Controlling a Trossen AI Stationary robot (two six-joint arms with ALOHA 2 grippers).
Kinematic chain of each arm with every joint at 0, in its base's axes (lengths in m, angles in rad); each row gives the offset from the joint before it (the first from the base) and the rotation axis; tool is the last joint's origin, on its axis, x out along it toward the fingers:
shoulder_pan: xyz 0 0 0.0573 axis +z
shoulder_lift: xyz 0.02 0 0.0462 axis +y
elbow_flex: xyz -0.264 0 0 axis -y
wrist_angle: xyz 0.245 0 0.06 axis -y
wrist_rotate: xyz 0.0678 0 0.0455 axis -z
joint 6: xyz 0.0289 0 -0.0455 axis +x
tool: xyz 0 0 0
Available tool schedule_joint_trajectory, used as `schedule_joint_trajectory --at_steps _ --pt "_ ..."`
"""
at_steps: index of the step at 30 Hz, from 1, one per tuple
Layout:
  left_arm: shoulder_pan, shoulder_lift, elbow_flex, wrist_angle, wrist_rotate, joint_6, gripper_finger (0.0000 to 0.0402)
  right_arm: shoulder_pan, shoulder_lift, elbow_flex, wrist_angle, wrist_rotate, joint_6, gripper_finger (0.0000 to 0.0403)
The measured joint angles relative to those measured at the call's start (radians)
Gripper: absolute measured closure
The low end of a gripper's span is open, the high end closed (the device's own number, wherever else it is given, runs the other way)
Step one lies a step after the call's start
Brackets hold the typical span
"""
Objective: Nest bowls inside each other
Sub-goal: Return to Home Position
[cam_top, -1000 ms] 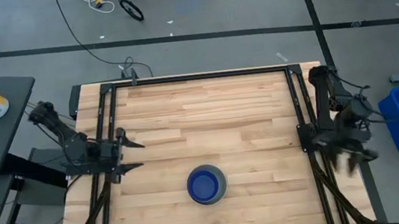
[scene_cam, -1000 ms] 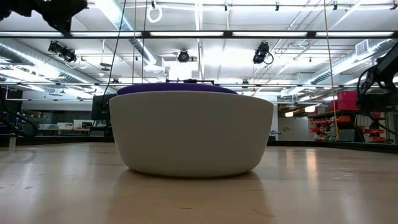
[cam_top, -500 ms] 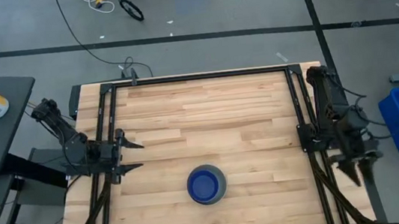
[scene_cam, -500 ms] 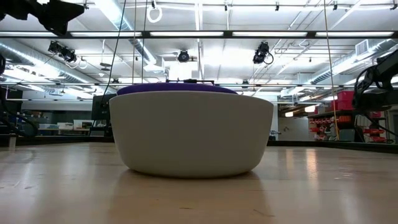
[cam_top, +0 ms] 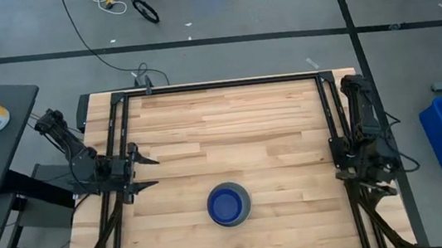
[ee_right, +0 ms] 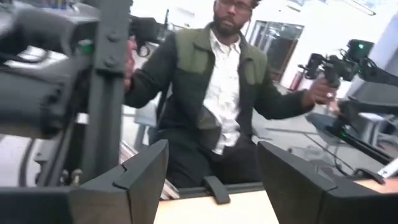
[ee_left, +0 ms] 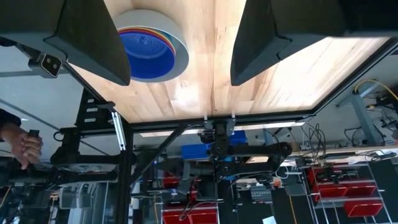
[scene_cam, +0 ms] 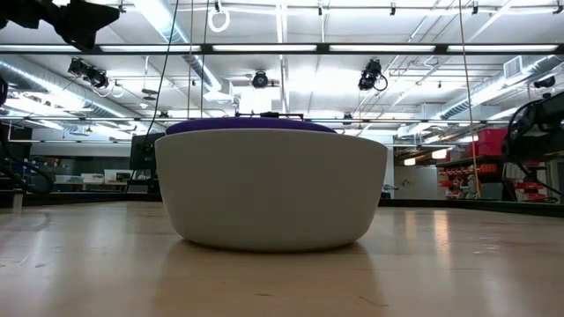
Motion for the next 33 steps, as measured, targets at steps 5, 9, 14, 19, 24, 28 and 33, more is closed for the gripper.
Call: schedule_joint_trajectory --at_steps 5,9,14,19,24,28,33 --pt "0.000 0.000 0.000 -0.001 0.001 0.000 0.0116 -0.111 0.000 0.000 0.000 0.011 0.047 0.0140" --pt "0.000 0.000 0.000 -0.001 0.001 0.000 0.0116 -0.256 0.009 0.000 -0.001 0.002 0.059 0.0135" --pt "0.000 0.000 0.000 -0.001 0.000 0.000 0.0116 -0.452 0.039 0.000 -0.009 -0.069 0.042 0.0130" --pt "0.000 0.000 0.000 -0.001 0.001 -0.003 0.0116 -0.656 0.049 -0.004 -0.011 -0.189 0.027 0.0131" --pt "0.000 0.000 0.000 -0.002 0.000 -0.008 0.0116 -0.853 0.090 -0.005 -0.003 -0.221 0.072 0.0143" --pt "0.000 0.000 0.000 -0.003 0.000 -0.015 0.0116 -0.986 0.141 -0.005 -0.001 -0.244 0.126 0.0154" --pt "0.000 0.000 0.000 -0.004 0.000 -0.019 0.0116 -1.109 0.201 -0.005 0.009 -0.303 0.143 0.0165"
